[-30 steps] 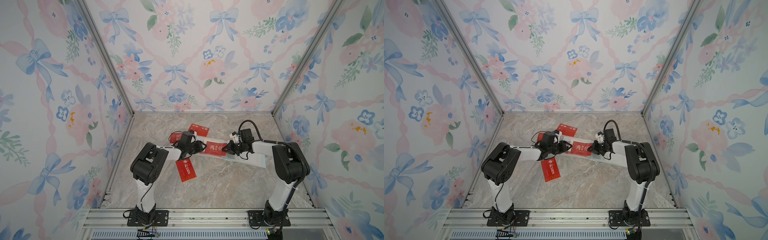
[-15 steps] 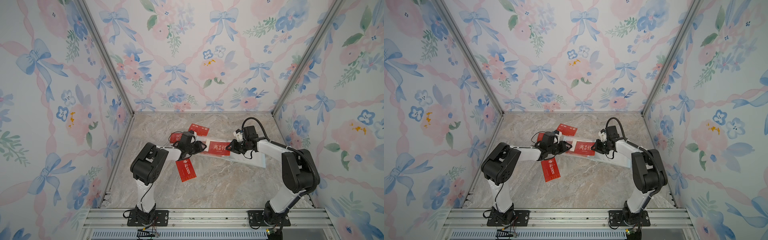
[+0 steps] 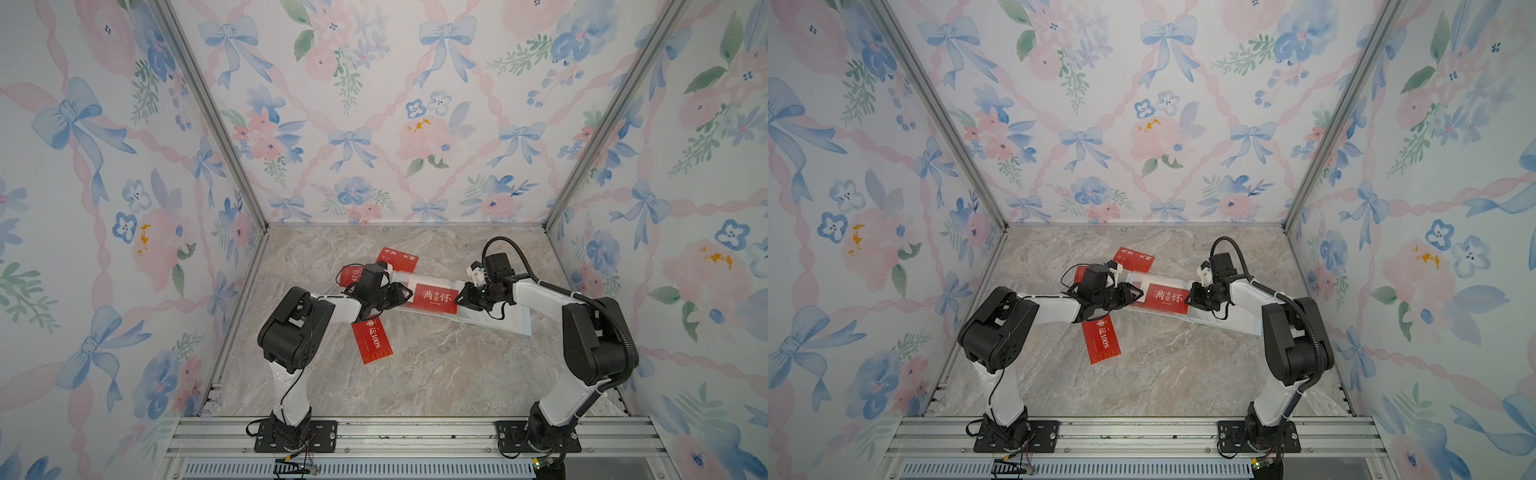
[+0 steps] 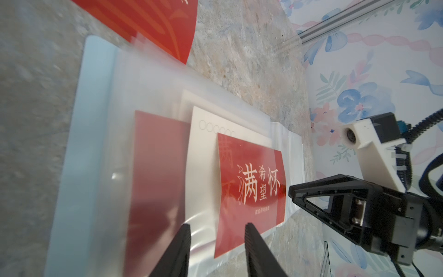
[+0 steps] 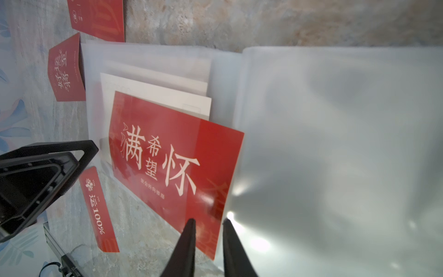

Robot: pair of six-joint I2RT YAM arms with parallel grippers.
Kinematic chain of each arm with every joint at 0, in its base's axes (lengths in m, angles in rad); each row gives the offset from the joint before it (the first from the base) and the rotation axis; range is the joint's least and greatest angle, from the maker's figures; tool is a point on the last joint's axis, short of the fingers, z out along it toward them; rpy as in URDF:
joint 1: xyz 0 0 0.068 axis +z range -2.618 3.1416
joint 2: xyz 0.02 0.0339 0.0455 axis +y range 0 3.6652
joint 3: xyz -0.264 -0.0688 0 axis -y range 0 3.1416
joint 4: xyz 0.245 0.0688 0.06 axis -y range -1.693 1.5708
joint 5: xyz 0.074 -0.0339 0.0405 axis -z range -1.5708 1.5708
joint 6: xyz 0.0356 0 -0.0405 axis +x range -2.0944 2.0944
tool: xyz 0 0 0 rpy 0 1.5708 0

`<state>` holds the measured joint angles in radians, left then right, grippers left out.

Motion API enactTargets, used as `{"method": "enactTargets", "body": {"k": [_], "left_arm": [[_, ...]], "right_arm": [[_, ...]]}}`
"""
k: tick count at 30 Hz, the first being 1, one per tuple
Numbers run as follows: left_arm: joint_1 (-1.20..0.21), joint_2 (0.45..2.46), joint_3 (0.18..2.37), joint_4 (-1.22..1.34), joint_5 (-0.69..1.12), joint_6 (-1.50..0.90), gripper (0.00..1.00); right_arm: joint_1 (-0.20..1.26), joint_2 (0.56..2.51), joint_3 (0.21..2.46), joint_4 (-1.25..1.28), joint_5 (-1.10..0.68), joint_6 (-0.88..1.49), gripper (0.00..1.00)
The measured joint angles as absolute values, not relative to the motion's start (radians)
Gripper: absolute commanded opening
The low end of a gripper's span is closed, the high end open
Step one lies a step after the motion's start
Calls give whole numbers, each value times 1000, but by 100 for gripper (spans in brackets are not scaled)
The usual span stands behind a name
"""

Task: Place the photos into the photo albums
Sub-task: Insert the photo into the photo album.

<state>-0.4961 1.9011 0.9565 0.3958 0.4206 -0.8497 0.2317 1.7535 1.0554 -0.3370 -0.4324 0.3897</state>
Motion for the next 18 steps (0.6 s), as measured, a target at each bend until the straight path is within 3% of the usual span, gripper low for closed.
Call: {"method": "enactTargets", "body": {"k": [18], "left_arm": [[-496,1891,950,396,421,-850,40]], "right_arm": [[295,1867,1107,-253,-443,413,12]]}}
